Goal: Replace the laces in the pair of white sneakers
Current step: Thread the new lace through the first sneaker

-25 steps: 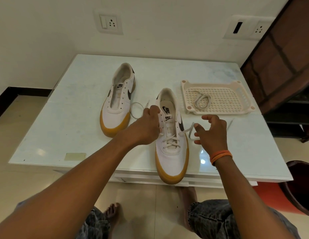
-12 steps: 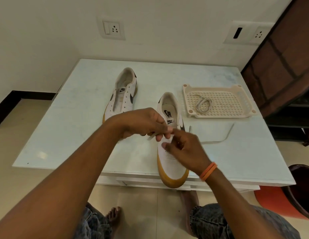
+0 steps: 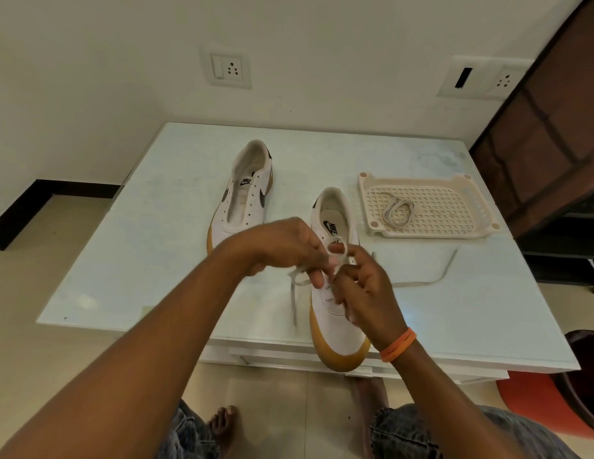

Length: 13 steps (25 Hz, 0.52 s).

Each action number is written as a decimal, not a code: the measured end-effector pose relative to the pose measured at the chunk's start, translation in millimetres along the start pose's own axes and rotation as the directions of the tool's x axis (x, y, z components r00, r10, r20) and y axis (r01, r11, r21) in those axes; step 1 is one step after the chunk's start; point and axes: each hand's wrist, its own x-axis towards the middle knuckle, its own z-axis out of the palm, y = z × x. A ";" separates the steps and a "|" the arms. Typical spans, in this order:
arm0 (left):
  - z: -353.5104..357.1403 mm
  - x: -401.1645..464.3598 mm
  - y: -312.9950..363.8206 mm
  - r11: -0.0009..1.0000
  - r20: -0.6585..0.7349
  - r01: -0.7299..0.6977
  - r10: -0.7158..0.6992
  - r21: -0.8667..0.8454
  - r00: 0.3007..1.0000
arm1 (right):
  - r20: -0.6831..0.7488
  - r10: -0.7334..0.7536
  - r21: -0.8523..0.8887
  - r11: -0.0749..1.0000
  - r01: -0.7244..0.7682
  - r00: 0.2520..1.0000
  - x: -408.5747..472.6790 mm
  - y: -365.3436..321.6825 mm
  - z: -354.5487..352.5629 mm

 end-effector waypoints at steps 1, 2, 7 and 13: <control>6.1 2.7 1.8 1.000 0.029 0.029 -0.029 0.010 0.999 | -0.045 -0.007 0.052 0.999 0.010 0.999 1.6 -4.6 -3.0; 10.0 5.8 3.0 0.999 0.027 0.047 -0.047 0.011 0.999 | -0.051 -0.016 0.085 0.996 0.020 0.999 2.0 -6.9 -5.5; 5.4 11.4 3.0 0.998 0.017 0.062 -0.062 0.000 0.998 | 0.062 -0.083 -0.008 0.996 0.084 0.995 1.3 -6.4 -11.0; -29.7 -4.9 1.9 0.954 -0.081 0.002 -0.028 -0.300 0.996 | 0.072 -0.075 -0.182 0.979 0.087 0.995 -0.7 5.0 -7.2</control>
